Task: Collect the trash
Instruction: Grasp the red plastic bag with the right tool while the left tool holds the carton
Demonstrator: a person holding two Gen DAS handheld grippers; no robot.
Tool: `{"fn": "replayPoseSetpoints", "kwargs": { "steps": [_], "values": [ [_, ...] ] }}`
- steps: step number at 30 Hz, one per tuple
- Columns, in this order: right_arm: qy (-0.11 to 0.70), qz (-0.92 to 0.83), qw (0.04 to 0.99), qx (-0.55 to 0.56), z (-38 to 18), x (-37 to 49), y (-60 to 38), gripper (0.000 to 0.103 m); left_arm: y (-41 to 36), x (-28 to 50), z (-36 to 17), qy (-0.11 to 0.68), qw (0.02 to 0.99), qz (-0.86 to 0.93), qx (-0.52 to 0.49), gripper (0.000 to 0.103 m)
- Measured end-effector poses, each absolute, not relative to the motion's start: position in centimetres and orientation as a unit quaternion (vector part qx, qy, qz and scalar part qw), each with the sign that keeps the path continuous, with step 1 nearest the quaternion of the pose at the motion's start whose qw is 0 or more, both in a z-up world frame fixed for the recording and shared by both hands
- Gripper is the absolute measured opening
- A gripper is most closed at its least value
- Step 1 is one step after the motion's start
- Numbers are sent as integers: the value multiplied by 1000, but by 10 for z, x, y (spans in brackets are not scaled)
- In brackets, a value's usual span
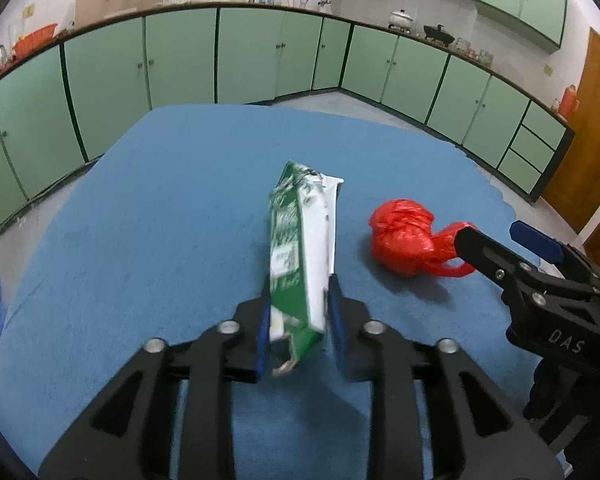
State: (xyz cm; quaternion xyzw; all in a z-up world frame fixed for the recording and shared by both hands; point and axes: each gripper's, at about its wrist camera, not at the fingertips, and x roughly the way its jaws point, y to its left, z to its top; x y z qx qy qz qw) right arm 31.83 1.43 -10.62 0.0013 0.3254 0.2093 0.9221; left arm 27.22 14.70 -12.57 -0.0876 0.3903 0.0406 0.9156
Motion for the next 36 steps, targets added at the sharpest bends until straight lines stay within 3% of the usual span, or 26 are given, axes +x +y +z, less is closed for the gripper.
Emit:
{"fn": "replayPoseSetpoints", "kwargs": {
  "steps": [1, 5, 8, 10, 13, 17, 22, 36],
  "values": [
    [328, 210, 921, 1, -107, 320, 16, 97, 149, 274, -125, 390, 915, 41, -89, 42],
    [340, 216, 915, 3, -111, 327, 22, 96, 152, 280, -125, 390, 915, 42, -88, 55],
    [352, 223, 909, 1, -115, 333, 25, 93, 154, 287, -128, 396, 913, 49, -85, 57],
    [364, 228, 903, -3, -119, 337, 26, 87, 156, 293, -134, 408, 908, 55, -81, 53],
    [380, 245, 892, -4, -124, 340, 30, 72, 159, 298, -146, 423, 901, 49, -86, 33],
    [385, 266, 884, 3, -125, 340, 32, 43, 162, 298, -146, 419, 902, 51, -90, 30],
    [376, 271, 886, 8, -122, 332, 29, 25, 162, 292, -141, 407, 907, 55, -91, 29],
    [321, 237, 917, 29, -82, 288, -25, 22, 131, 252, -113, 374, 924, 14, -78, 28]
  ]
}}
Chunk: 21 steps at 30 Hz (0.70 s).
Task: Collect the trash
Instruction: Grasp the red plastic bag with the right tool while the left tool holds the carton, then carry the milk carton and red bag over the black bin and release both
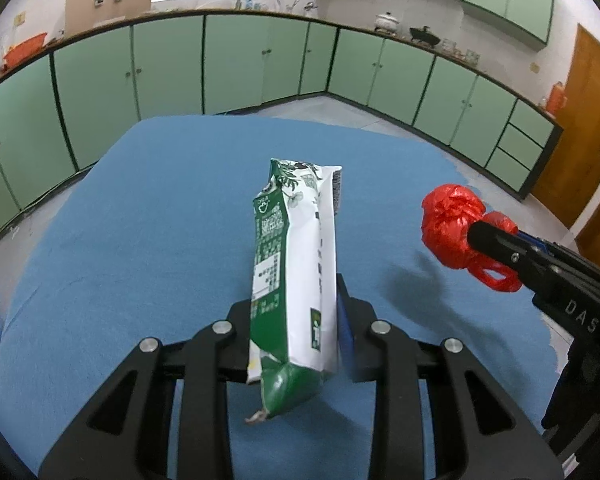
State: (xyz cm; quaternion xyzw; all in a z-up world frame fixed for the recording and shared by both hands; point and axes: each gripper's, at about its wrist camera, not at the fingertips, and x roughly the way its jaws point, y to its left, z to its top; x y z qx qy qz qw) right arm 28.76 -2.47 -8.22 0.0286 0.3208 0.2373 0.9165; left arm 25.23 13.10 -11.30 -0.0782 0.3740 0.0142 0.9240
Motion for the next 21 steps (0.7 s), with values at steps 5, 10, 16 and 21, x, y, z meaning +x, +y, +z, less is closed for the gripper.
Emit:
{"fn": "replayPoseSetpoints", "kwargs": {
  "steps": [5, 10, 16, 21],
  "values": [
    [303, 222, 926, 37, -65, 271, -47, 22, 108, 243, -100, 357, 931, -7, -73, 28],
    [289, 207, 934, 41, -52, 252, -75, 22, 82, 232, -85, 344, 937, -27, -64, 28],
    [280, 189, 940, 51, -43, 232, -101, 22, 49, 222, -76, 337, 938, -53, -53, 28],
    [273, 172, 945, 55, -39, 215, -124, 22, 25, 216, -73, 335, 938, -75, -43, 28]
  ]
}}
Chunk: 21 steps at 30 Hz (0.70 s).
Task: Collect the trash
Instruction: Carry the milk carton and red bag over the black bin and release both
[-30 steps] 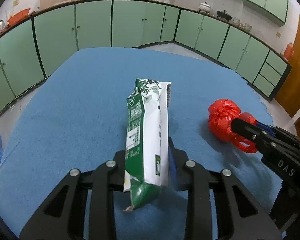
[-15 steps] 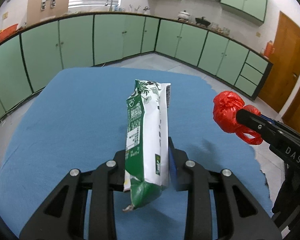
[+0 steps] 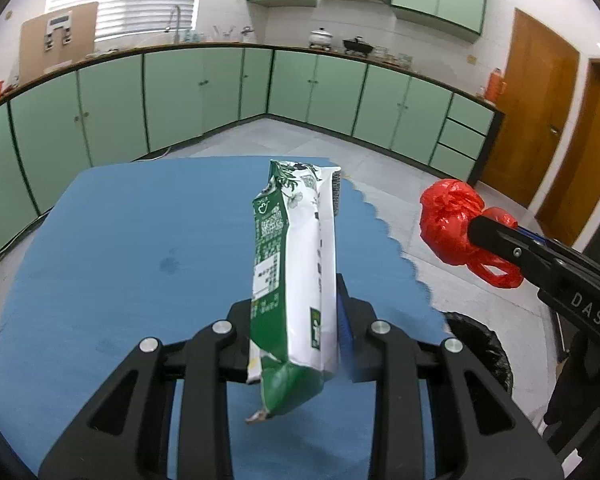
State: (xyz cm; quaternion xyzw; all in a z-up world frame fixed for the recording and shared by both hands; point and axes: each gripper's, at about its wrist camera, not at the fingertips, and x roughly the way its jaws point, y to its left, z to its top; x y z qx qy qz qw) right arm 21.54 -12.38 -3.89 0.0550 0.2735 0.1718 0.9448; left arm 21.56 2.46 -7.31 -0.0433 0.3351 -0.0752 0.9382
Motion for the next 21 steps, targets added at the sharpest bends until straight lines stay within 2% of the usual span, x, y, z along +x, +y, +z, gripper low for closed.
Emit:
{"fn": "replayPoseSetpoints", "kwargs": {
  "steps": [21],
  "values": [
    [262, 88, 958, 79, -39, 155, -207, 22, -81, 178, -70, 325, 928, -179, 1, 28]
  ]
}}
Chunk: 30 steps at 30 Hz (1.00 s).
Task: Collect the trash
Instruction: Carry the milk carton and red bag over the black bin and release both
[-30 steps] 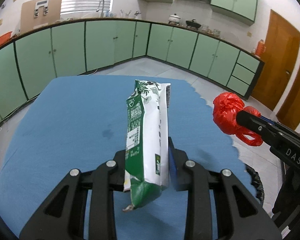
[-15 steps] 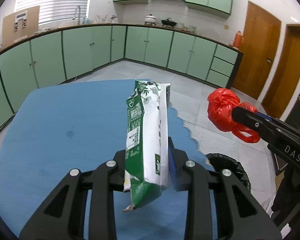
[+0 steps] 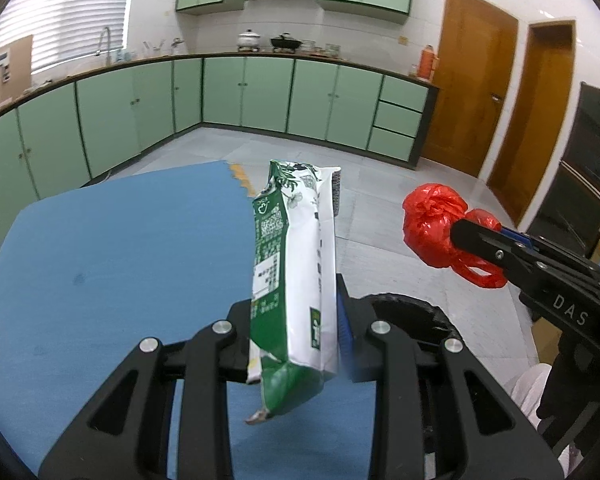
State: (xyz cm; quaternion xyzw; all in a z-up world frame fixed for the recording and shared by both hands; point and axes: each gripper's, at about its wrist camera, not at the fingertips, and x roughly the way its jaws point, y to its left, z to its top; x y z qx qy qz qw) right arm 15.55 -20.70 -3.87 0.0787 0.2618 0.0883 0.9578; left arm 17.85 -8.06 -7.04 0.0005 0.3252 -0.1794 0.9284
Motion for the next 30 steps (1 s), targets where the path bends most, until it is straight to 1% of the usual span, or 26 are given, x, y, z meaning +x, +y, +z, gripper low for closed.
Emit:
{"fn": "replayPoseSetpoints", "kwargs": {
  "steps": [14, 22, 30],
  "values": [
    [264, 15, 959, 101, -48, 121, -268, 22, -157, 162, -90, 341, 904, -258, 28, 28],
    [280, -28, 953, 112, -67, 108, -302, 22, -207, 163, -111, 354, 886, -296, 43, 28],
    [301, -53, 943, 130, -92, 103, -329, 22, -243, 180, -131, 379, 869, -313, 60, 29]
  ]
}}
